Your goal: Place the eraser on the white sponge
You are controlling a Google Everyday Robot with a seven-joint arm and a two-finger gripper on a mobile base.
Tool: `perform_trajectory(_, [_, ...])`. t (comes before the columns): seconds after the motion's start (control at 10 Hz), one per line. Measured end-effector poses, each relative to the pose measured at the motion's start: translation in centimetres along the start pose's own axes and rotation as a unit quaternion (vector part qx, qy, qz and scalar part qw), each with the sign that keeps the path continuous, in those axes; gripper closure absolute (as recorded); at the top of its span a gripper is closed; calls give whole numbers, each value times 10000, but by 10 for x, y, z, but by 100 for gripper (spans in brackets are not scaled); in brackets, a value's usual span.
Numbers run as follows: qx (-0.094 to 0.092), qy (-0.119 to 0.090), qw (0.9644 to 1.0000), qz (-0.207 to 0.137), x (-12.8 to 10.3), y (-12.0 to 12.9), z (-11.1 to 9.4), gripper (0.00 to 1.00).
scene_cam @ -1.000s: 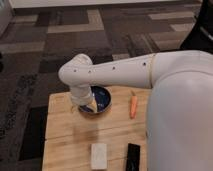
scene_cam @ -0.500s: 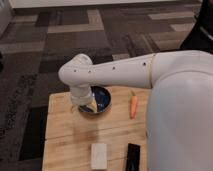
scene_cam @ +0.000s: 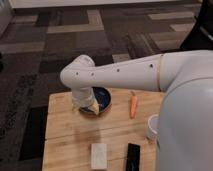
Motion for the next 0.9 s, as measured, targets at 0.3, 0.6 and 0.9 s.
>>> perform_trajectory(0.3, [-18,52,9995,319,12,-48,3,35])
perform_trajectory(0.6, [204,6,9983,554,24,-91,-4,35])
perform_trajectory(0.9, [189,6,9983,559,23,-90,-4,35])
